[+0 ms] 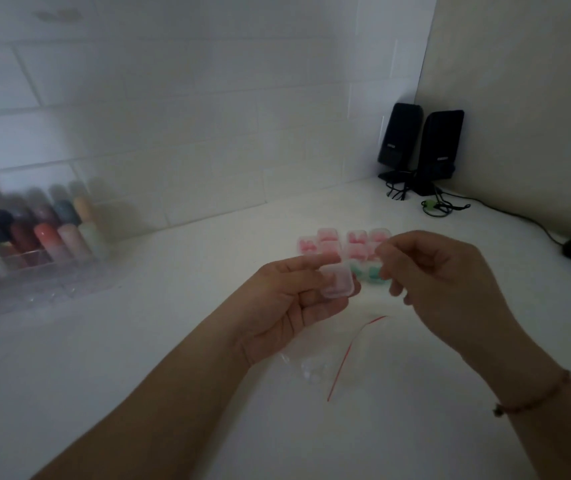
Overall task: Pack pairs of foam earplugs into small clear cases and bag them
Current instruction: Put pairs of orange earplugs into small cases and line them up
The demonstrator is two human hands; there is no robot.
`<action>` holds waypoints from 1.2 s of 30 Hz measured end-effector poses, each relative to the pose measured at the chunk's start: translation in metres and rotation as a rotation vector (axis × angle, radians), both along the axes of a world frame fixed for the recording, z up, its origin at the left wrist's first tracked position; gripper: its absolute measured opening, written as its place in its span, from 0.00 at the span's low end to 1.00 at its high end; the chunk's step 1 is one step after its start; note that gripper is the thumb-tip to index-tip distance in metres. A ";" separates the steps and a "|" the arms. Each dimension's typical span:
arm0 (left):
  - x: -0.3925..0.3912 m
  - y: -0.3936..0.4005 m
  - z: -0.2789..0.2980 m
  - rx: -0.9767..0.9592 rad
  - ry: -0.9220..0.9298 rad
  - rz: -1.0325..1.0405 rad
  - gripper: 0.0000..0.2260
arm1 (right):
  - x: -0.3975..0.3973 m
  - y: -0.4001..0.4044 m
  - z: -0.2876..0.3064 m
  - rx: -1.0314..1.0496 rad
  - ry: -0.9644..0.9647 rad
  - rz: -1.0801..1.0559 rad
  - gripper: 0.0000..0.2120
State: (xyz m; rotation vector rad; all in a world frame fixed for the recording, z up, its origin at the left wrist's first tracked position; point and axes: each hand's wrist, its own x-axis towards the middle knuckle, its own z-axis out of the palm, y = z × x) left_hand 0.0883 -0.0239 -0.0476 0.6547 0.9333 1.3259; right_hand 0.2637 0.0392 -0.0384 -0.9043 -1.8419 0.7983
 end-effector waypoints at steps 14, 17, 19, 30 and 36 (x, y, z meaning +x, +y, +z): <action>0.015 -0.002 -0.008 0.654 0.749 0.238 0.13 | -0.011 -0.010 -0.010 0.113 -0.169 0.036 0.07; 0.016 -0.004 -0.012 0.538 0.860 0.252 0.15 | 0.002 0.002 0.004 0.014 -0.006 0.011 0.06; 0.012 -0.004 -0.018 0.508 1.022 0.263 0.18 | 0.019 0.018 0.011 -0.031 0.127 -0.095 0.06; 0.013 -0.008 -0.027 0.665 1.469 -0.115 0.19 | 0.063 0.088 -0.027 -0.237 -0.447 -0.673 0.11; 0.016 -0.007 -0.030 0.709 1.378 -0.082 0.14 | 0.060 0.089 -0.031 -0.177 -0.691 -0.682 0.09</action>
